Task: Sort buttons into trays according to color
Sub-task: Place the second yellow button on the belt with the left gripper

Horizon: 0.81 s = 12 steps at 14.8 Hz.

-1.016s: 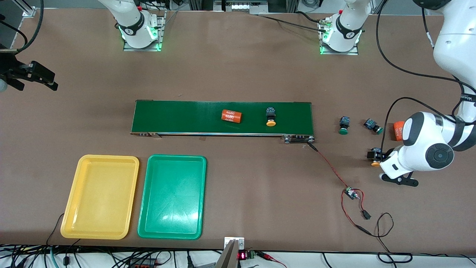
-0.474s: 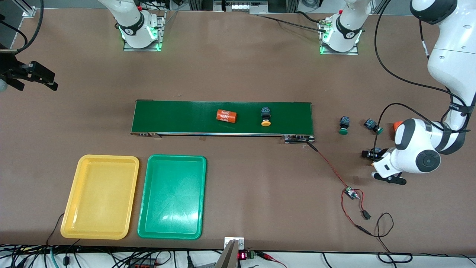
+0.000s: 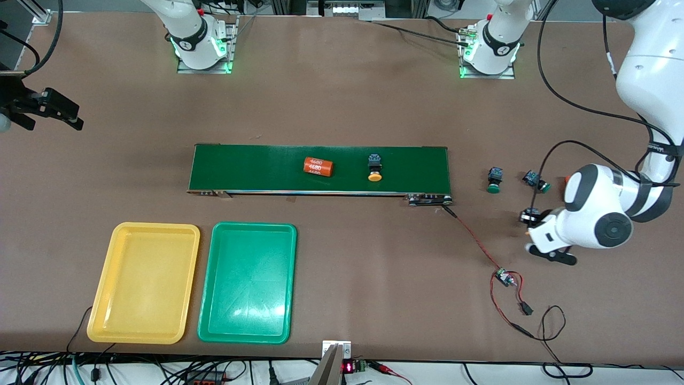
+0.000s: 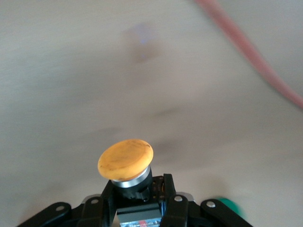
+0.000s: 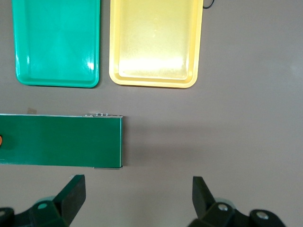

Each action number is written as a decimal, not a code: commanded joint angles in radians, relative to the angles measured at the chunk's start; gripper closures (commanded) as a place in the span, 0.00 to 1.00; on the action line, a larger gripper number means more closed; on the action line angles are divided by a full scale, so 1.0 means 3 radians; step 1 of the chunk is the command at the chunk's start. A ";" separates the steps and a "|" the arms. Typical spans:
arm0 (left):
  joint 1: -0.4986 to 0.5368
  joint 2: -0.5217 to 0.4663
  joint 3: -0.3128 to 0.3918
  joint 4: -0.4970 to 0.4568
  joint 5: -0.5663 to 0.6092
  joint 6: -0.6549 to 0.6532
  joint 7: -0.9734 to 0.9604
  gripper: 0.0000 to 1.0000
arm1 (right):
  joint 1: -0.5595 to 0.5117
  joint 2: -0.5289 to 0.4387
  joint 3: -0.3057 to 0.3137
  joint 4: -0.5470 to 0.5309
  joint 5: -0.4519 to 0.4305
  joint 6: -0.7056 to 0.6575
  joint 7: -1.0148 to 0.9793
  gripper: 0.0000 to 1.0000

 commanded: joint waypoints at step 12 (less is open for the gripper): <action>-0.0544 -0.0021 -0.1107 -0.0556 -0.0329 -0.0182 -0.2339 0.74 | -0.0015 0.0196 -0.0003 0.0036 0.0018 0.0142 0.0024 0.00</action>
